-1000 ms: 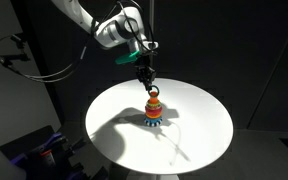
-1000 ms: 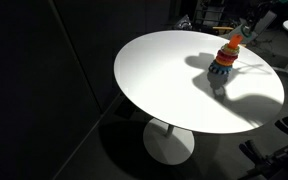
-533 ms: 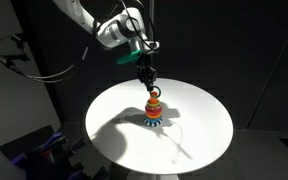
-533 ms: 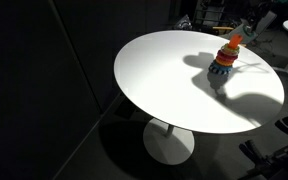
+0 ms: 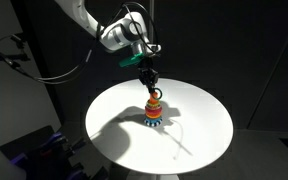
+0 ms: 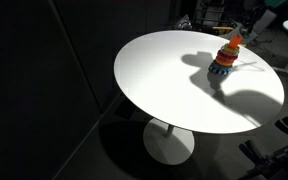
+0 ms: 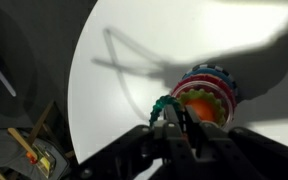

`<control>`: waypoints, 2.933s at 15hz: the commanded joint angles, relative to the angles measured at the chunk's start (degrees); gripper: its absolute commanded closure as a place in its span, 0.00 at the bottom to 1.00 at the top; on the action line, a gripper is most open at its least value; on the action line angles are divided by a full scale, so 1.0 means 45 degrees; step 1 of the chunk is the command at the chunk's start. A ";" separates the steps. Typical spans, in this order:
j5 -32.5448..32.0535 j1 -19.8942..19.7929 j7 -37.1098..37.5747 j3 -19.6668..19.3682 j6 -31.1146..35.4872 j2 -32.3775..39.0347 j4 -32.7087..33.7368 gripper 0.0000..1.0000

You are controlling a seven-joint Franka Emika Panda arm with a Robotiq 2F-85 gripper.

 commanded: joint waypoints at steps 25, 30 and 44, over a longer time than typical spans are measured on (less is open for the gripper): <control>-0.1438 0.1021 0.0173 0.0397 -0.3511 0.0935 0.1820 0.95; -0.1664 0.1006 0.0198 0.0431 -0.3812 0.1083 0.1900 0.95; -0.1723 0.1043 0.0194 0.0400 -0.4158 0.1816 0.2622 0.95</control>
